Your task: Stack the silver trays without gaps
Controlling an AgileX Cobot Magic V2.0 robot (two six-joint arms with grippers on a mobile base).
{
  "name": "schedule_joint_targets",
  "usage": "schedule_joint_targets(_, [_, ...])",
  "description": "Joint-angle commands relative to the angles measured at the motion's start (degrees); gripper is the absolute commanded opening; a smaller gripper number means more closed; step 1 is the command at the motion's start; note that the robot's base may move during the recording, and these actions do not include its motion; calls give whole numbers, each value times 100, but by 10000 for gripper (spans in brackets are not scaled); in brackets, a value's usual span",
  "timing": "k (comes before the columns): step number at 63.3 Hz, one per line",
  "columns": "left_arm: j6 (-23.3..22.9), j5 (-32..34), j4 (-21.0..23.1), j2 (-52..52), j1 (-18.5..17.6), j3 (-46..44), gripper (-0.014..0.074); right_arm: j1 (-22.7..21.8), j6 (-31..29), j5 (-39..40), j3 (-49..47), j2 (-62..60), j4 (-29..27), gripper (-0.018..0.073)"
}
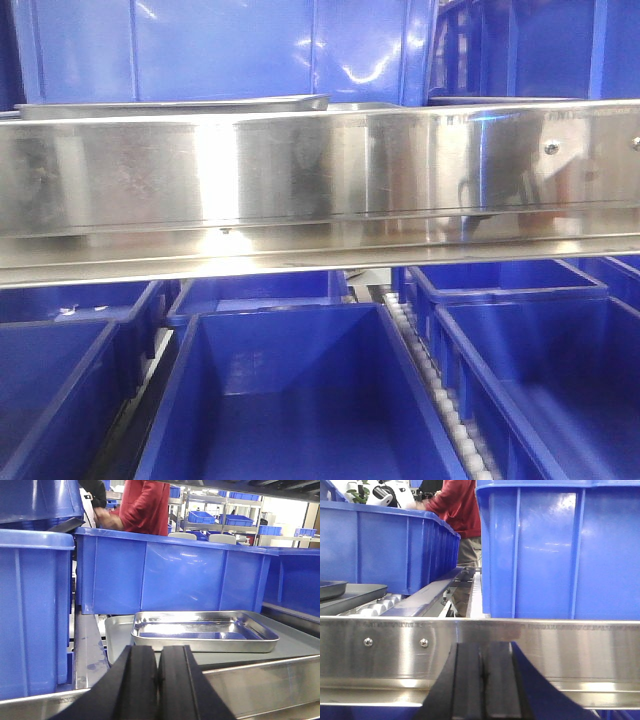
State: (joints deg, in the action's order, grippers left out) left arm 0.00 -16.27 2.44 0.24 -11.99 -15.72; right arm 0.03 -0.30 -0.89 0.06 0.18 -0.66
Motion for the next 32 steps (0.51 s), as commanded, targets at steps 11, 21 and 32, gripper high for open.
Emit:
schedule_joint_targets(11, [0, 112, -183, -24, -41, 1, 4, -1, -38, 132, -6, -18, -2, -79])
schedule_joint_targets(21, [0, 101, -608, -24, -30, 62, 4, -1, -38, 132, -6, -18, -2, -79])
schedule_joint_targets(32, [0, 729, -723, -24, 275, 627, 4, -1, -38, 132, -6, -18, -2, -79])
